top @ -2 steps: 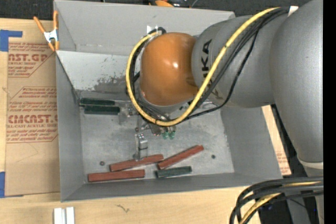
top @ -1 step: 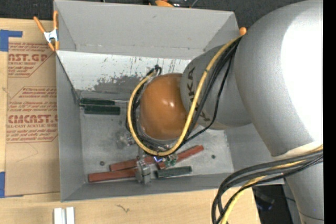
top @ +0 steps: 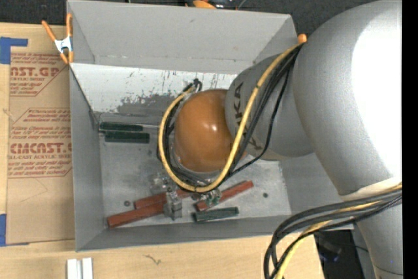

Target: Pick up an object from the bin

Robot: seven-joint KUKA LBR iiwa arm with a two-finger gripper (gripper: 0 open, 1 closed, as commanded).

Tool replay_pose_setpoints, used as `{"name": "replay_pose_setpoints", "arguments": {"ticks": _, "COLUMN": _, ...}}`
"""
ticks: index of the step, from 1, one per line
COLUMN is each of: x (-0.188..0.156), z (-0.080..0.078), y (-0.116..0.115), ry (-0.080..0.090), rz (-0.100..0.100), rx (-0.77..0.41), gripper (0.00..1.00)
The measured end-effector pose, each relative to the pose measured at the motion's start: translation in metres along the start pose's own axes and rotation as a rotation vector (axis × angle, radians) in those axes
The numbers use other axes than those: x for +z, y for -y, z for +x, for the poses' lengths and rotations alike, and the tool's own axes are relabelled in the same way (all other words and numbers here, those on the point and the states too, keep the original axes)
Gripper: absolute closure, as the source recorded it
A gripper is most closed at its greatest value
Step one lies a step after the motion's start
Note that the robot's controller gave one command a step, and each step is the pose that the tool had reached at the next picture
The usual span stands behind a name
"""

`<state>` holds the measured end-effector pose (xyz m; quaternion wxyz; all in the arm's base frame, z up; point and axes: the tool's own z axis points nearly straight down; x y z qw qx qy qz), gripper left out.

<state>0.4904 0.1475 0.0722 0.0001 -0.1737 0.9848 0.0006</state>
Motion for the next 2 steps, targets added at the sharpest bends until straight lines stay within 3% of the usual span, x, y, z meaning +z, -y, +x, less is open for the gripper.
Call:
{"name": "replay_pose_setpoints", "arguments": {"ticks": 1, "x": -0.11, "z": -0.02, "y": -0.004, "ry": 0.007, "rz": 0.002, "rx": -0.369, "gripper": 1.0}}
{"name": "replay_pose_setpoints", "arguments": {"ticks": 2, "x": -0.154, "z": -0.019, "y": -0.008, "ry": 0.006, "rz": 0.002, "rx": -0.383, "gripper": 1.0}}
